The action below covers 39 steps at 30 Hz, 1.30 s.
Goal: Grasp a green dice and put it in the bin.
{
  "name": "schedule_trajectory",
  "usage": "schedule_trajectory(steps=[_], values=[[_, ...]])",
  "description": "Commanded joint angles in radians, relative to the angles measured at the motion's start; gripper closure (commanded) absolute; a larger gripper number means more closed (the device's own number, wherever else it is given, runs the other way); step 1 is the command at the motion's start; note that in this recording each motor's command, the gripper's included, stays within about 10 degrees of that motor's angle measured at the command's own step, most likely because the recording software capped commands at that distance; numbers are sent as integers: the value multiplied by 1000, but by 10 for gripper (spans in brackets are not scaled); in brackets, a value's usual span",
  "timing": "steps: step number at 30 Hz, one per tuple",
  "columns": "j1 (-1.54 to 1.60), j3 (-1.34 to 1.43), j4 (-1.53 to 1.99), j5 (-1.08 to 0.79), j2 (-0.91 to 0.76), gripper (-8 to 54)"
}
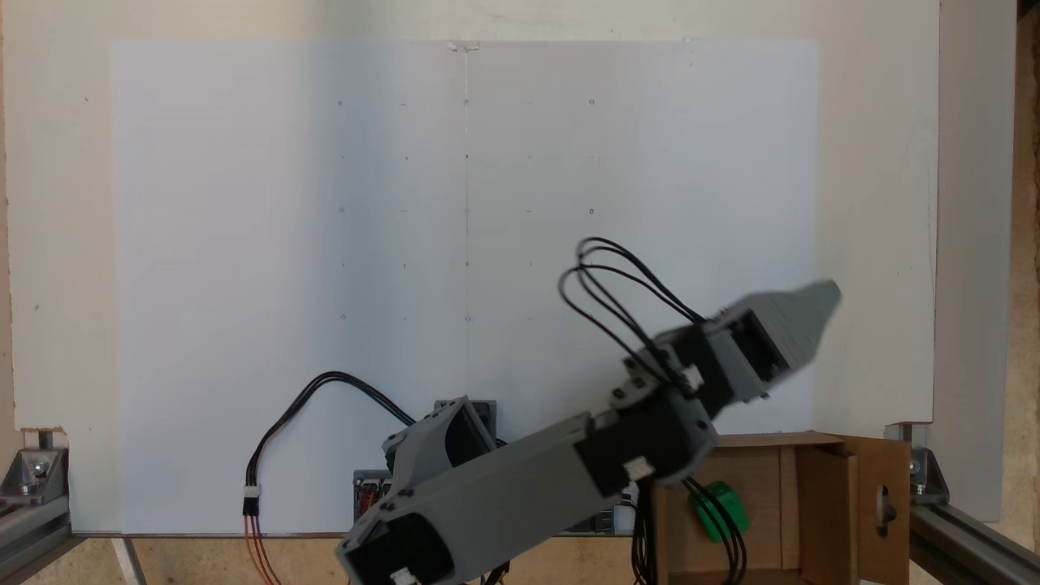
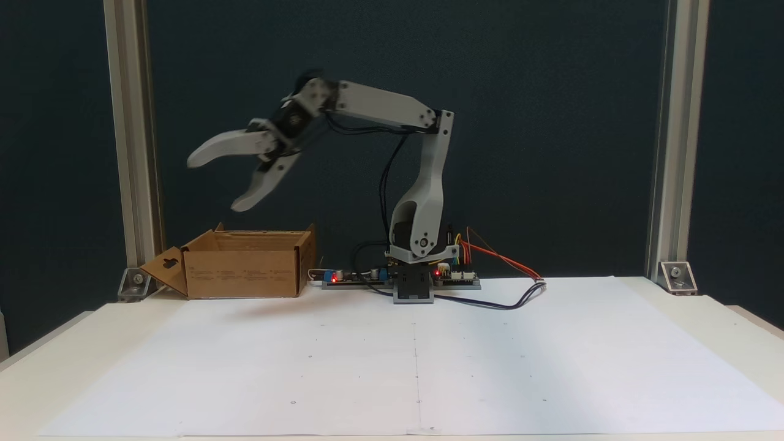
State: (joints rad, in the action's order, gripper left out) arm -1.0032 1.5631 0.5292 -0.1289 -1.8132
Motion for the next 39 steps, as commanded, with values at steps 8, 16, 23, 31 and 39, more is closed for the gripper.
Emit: schedule_trajectory(steps=[8, 16, 23, 31, 39], values=[[597, 193, -31, 84, -276, 19], [914, 477, -258, 87, -440, 19], [942, 732, -578, 87, -543, 18], [940, 821, -922, 80, -560, 7], [946, 974, -1253, 78, -558, 13]])
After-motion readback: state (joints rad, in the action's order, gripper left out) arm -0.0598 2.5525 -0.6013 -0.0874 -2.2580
